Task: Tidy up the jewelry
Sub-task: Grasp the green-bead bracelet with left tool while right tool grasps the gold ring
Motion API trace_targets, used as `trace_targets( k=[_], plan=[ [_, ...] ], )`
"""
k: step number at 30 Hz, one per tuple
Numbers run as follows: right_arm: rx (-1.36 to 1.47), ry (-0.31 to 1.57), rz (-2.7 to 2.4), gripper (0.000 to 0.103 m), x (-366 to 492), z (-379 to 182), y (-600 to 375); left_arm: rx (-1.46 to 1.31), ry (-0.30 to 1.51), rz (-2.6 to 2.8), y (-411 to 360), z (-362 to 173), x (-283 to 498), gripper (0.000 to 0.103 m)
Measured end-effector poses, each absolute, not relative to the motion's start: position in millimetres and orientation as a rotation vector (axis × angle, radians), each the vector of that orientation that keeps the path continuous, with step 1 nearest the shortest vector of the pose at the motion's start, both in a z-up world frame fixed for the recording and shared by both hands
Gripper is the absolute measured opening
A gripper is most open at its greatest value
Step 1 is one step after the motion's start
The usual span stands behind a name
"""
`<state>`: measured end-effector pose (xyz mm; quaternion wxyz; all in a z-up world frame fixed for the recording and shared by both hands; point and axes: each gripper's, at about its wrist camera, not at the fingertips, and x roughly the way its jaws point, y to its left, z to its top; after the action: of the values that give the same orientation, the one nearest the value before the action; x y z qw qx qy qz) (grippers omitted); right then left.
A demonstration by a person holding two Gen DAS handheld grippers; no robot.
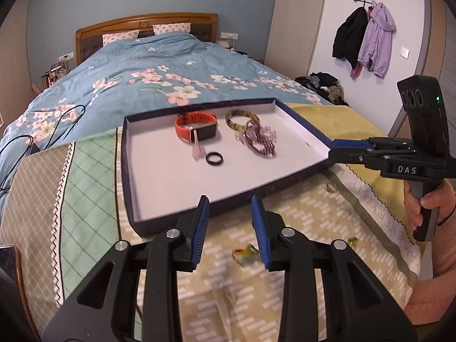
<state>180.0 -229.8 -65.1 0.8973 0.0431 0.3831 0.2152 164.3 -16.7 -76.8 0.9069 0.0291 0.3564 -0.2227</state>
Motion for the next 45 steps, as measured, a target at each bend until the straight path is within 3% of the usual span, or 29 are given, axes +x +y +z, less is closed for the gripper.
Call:
trace_targets(
  k=[10,25,29,35,40,42,45],
  plan=[
    [0.07,0.864,0.4,0.037,164,-92,-239,0.107,0.777,-0.505,-38,-90,157,0.041],
    [-0.038,0.892,0.379,0.039,166,-103,-222,0.142,0.885,-0.493,-60,-114,183,0.041],
    [-0.053,0.891,0.385,0.032,165,-103,-219,0.137,0.894,-0.505,-64,-115,187,0.039],
    [-0.054,0.893,0.394,0.019,164,-103,-219,0.142,0.898,-0.514,-68,-116,187,0.025],
    [-0.054,0.895,0.41,0.013,160,-102,-216,0.149,0.896,-0.525,-70,-116,186,0.024],
    [-0.053,0.897,0.419,0.001,160,-102,-215,0.149,0.892,-0.529,-71,-116,184,0.023],
    [-0.057,0.898,0.43,0.001,159,-102,-211,0.14,0.889,-0.537,-69,-115,181,0.023]
  ],
)
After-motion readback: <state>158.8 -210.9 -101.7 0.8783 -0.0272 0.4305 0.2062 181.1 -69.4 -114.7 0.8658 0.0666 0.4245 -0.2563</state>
